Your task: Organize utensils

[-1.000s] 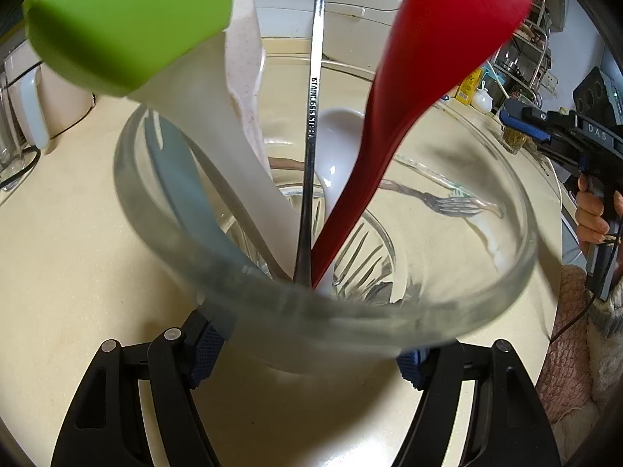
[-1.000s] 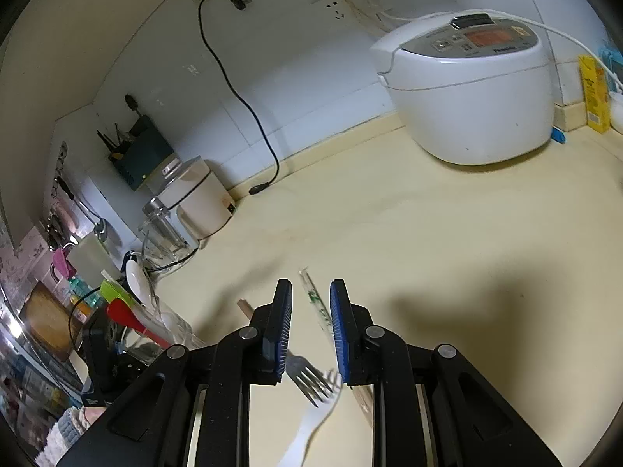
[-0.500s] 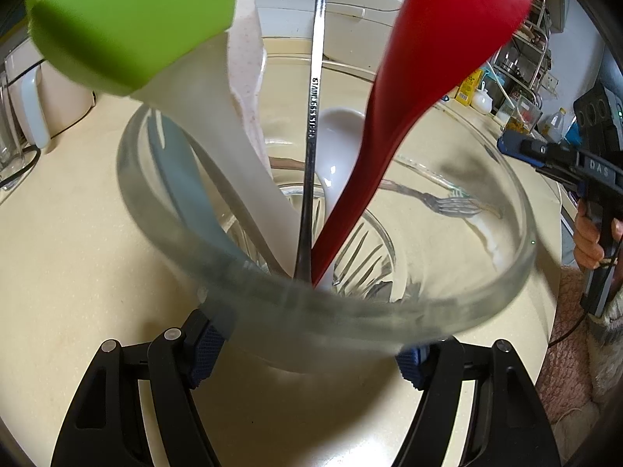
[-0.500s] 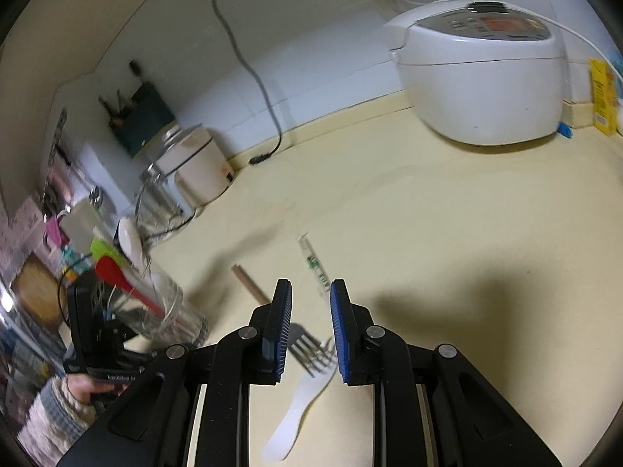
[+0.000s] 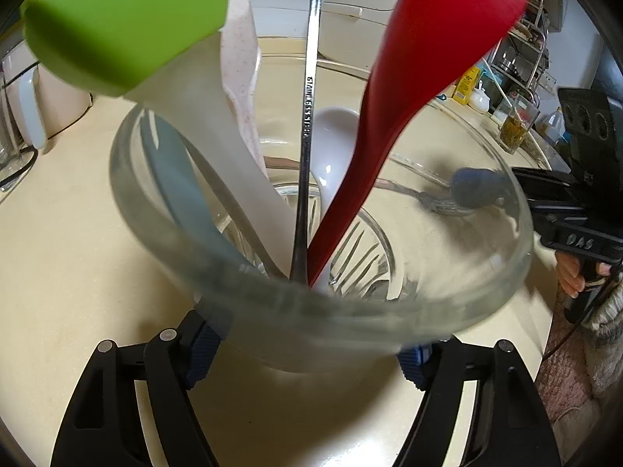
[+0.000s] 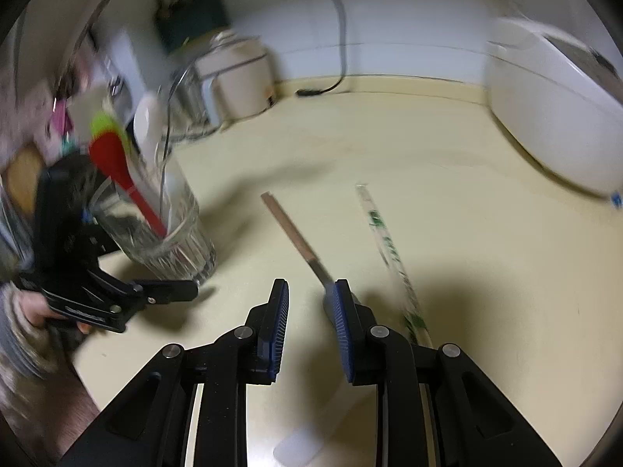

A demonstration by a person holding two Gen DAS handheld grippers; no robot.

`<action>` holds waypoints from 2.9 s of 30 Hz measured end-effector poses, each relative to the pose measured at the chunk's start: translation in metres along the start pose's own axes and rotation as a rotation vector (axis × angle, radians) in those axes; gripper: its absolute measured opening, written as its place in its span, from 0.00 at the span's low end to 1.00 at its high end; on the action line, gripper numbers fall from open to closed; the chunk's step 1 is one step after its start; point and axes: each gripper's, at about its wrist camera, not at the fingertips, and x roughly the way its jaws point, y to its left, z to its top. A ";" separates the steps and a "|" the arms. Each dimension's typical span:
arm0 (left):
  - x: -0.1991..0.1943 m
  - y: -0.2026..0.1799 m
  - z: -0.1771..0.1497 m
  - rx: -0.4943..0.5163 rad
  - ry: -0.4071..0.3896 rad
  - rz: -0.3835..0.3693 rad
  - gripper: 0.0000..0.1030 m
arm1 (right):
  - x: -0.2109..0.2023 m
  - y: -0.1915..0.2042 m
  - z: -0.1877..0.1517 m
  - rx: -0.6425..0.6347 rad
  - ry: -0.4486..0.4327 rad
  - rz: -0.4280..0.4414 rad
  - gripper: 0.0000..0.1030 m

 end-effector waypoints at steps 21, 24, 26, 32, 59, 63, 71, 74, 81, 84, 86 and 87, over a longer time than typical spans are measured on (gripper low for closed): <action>0.002 -0.003 0.001 0.008 0.003 0.007 0.77 | 0.077 0.018 0.040 -0.233 0.124 -0.020 0.22; 0.002 -0.004 0.000 0.007 0.002 0.005 0.77 | 0.074 0.019 0.040 -0.229 0.129 -0.019 0.12; 0.003 -0.005 0.001 0.008 0.003 0.007 0.77 | 0.071 0.017 0.037 -0.213 0.131 -0.017 0.12; 0.003 -0.005 0.001 0.006 0.002 0.004 0.77 | 0.064 -0.002 0.042 -0.047 0.112 0.070 0.07; 0.003 -0.002 0.000 0.004 0.001 0.001 0.77 | -0.026 -0.034 0.047 0.194 -0.235 0.280 0.07; 0.003 -0.002 -0.001 0.003 0.001 0.000 0.77 | -0.033 -0.034 0.049 0.185 -0.264 0.258 0.07; 0.003 -0.002 0.000 0.003 0.001 0.001 0.77 | -0.045 -0.034 0.052 0.176 -0.315 0.243 0.07; 0.003 -0.002 0.000 0.003 0.001 0.000 0.77 | -0.045 -0.034 0.053 0.176 -0.320 0.239 0.07; 0.003 0.000 -0.001 -0.001 -0.001 -0.005 0.77 | -0.051 -0.031 0.053 0.165 -0.337 0.224 0.07; 0.003 0.001 -0.001 -0.003 -0.001 -0.007 0.77 | -0.062 -0.023 0.056 0.144 -0.369 0.238 0.07; 0.003 0.002 -0.001 -0.001 -0.001 -0.005 0.77 | -0.070 -0.015 0.060 0.127 -0.391 0.258 0.07; 0.003 0.003 -0.002 0.000 -0.001 -0.004 0.77 | -0.073 -0.012 0.062 0.120 -0.400 0.269 0.07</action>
